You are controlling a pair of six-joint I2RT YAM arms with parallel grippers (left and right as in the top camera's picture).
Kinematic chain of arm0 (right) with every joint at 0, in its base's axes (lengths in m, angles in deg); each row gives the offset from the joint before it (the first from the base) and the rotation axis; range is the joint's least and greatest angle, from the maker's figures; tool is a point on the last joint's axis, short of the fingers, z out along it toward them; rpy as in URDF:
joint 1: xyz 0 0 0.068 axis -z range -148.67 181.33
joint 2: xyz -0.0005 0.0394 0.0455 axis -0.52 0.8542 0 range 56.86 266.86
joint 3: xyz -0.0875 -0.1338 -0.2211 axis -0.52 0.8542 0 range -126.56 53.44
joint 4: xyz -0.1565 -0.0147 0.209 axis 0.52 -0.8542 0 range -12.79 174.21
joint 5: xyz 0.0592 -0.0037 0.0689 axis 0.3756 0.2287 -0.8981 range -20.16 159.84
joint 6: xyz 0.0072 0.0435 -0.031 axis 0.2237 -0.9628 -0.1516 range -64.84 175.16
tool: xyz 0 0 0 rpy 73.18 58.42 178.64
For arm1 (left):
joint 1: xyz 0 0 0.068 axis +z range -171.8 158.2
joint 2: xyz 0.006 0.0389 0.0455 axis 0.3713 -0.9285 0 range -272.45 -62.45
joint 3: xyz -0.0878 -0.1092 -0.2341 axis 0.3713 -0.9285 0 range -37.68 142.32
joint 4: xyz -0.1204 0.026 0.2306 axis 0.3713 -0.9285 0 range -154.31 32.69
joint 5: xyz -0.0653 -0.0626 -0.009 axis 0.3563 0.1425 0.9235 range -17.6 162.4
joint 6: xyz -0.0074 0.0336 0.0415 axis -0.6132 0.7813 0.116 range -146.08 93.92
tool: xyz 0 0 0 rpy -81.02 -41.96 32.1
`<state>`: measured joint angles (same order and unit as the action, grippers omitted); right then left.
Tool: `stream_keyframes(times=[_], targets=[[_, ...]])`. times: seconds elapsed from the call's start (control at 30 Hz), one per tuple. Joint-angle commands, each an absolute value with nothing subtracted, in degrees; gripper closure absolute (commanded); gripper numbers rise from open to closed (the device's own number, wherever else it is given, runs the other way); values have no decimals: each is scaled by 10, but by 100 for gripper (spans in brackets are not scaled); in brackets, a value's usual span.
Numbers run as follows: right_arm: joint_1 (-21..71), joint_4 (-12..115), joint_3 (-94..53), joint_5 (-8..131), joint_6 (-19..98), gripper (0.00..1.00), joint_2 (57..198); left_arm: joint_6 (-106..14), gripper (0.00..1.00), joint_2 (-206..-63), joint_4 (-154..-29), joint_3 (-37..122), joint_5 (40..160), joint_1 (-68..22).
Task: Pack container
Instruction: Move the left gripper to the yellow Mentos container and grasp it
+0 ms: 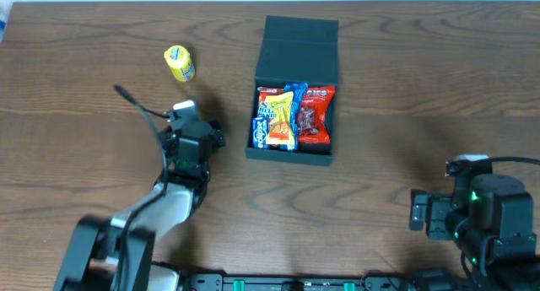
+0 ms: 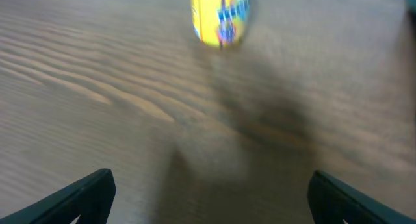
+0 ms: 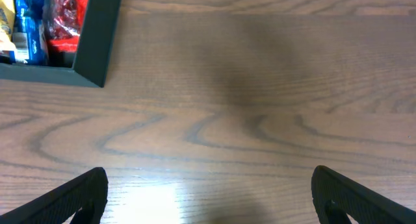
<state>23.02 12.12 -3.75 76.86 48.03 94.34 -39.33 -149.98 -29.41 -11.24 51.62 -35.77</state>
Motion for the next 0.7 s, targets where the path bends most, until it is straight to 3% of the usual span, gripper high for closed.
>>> stream_keyframes(times=[0.0,0.67], targets=[[236,122,-38,767,486,1,943,-348,5,-1549,-286,-62,534,-344],[236,122,-38,767,486,1,943,-273,5,-1764,-287,170,589,-264]])
